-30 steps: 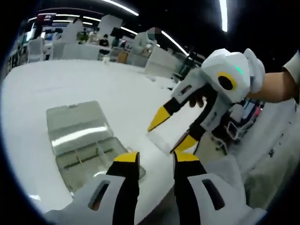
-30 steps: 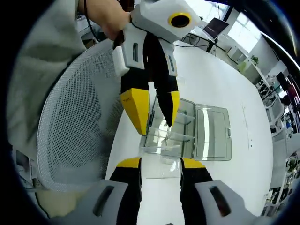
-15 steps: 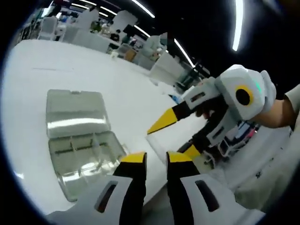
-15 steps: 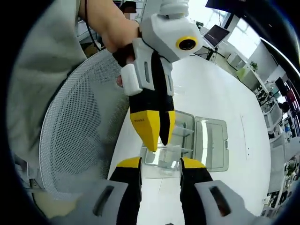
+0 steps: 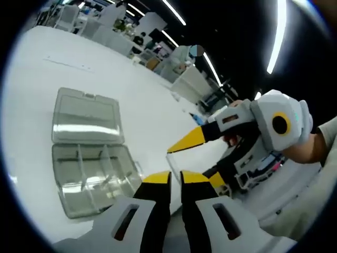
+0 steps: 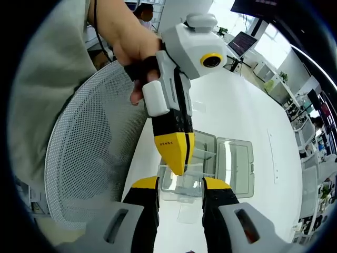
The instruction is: Insert the divider into the dual guide fixture by aligning both edges with the guide slots and pushing it downward to the bottom, including one-sided entry, uneven engagement, binding, and posture correction.
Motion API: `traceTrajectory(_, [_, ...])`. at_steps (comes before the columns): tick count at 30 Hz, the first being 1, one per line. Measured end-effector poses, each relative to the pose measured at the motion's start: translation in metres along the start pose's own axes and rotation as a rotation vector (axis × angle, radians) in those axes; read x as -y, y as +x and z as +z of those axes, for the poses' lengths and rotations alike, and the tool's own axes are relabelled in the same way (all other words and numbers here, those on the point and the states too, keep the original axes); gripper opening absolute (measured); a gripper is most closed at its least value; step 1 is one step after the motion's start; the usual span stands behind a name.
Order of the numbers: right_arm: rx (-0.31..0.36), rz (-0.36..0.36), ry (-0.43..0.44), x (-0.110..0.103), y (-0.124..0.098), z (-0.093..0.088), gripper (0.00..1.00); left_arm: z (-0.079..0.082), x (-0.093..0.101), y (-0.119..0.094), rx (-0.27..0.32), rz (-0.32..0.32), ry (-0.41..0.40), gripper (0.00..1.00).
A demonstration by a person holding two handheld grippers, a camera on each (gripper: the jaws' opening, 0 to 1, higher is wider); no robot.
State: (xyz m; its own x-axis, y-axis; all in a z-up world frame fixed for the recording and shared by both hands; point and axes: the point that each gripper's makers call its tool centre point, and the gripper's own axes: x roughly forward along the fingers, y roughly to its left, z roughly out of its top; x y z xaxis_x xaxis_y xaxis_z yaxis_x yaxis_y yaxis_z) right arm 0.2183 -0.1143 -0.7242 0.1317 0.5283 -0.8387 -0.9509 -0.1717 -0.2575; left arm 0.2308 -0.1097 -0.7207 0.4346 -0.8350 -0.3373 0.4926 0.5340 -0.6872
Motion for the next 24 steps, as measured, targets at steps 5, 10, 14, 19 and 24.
traceTrajectory(5, [-0.001,-0.005,0.002,0.0003,0.0005,0.0009,0.27,-0.0009,0.0007,0.0006,0.002,-0.003,-0.034,0.02])
traceTrajectory(10, [-0.003,-0.008,0.000,0.0004,0.0007,0.0004,0.27,-0.0022,0.0011,0.0005,0.010,-0.012,-0.095,0.01])
traceTrajectory(14, [-0.003,-0.012,0.002,0.0008,0.0003,0.0012,0.27,-0.0025,-0.0002,-0.0002,0.015,-0.018,-0.179,0.00])
traceTrajectory(19, [0.007,-0.020,-0.005,0.0031,0.0004,0.0039,0.29,-0.0003,-0.0001,-0.0029,0.033,-0.010,-0.206,0.00])
traceTrajectory(24, [0.001,-0.033,0.010,0.0092,-0.0002,0.0026,0.30,0.0021,-0.0015,-0.0044,0.043,-0.013,-0.178,0.00])
